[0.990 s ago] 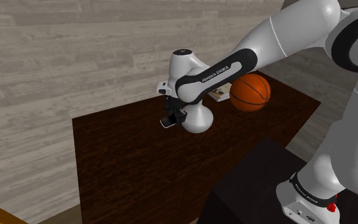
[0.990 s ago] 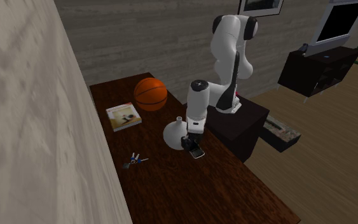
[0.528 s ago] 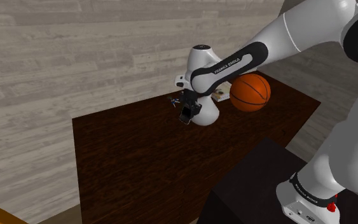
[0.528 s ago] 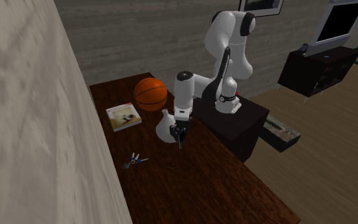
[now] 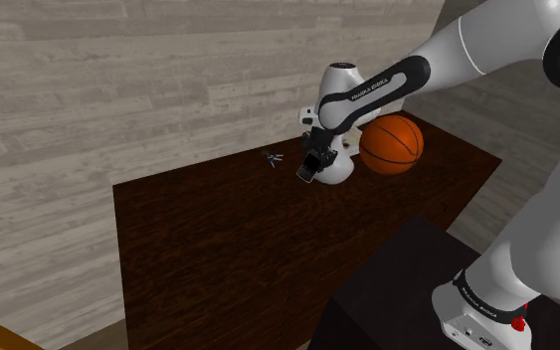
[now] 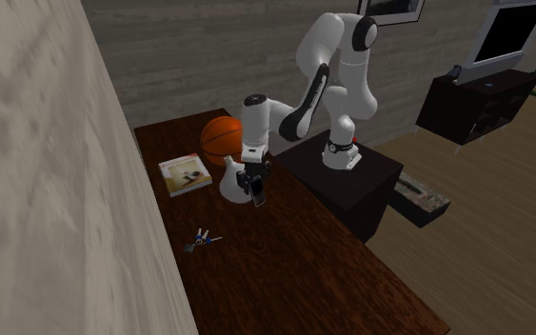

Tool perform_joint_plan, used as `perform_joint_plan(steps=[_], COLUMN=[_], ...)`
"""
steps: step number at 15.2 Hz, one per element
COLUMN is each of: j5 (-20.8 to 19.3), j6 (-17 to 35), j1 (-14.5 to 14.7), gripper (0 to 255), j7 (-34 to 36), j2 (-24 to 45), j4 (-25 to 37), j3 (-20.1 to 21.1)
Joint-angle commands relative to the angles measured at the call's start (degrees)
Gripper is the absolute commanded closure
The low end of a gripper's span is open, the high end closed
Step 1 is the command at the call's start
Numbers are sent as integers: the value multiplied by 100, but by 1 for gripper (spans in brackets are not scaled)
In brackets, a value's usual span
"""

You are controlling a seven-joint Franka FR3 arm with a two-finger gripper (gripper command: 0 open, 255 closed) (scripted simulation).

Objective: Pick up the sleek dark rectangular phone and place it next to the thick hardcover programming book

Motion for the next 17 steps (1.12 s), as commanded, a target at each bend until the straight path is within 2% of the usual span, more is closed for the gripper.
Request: perform_joint_plan(steps=[1,7,13,17], j5=[37,187,373,457], j6=[39,-23,-177,92], j1=[-219,-743,-1299,-1320], gripper=[255,255,255,255], j7=[-343,-1275,-2237,-2303], j2=[24,84,331,544], j4=[-117,-31,316,254], j3=[-153,-458,-751,-719])
